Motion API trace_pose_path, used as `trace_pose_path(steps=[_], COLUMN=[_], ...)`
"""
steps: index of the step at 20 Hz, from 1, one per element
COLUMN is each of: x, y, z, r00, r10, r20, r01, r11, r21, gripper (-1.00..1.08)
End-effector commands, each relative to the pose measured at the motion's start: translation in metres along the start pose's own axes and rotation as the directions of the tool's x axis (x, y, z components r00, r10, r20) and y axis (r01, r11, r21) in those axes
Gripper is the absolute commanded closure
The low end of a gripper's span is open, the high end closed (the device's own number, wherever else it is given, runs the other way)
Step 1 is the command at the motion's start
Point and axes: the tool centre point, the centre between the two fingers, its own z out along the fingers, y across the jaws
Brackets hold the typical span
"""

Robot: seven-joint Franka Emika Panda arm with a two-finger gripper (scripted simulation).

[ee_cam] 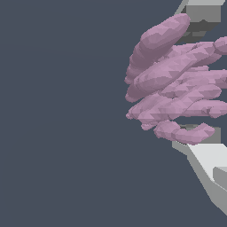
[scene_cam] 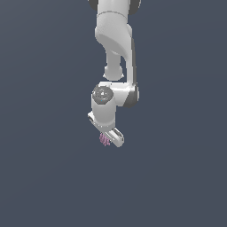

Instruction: Pick up the object and move it to a goal position.

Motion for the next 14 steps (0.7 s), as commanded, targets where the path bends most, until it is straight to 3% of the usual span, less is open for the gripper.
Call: trace_pose_path(steps=[1, 14], x=[0.019, 0.098], y=[-0.001, -0.007], z=[-0.003, -0.016], r00=[1.0, 1.0], r10=[-0.001, -0.001], r20=[0.0, 0.0], r01=[0.001, 0.001], r11=[1.0, 1.0], r21=[0.0, 0.0], gripper=[1.08, 1.08])
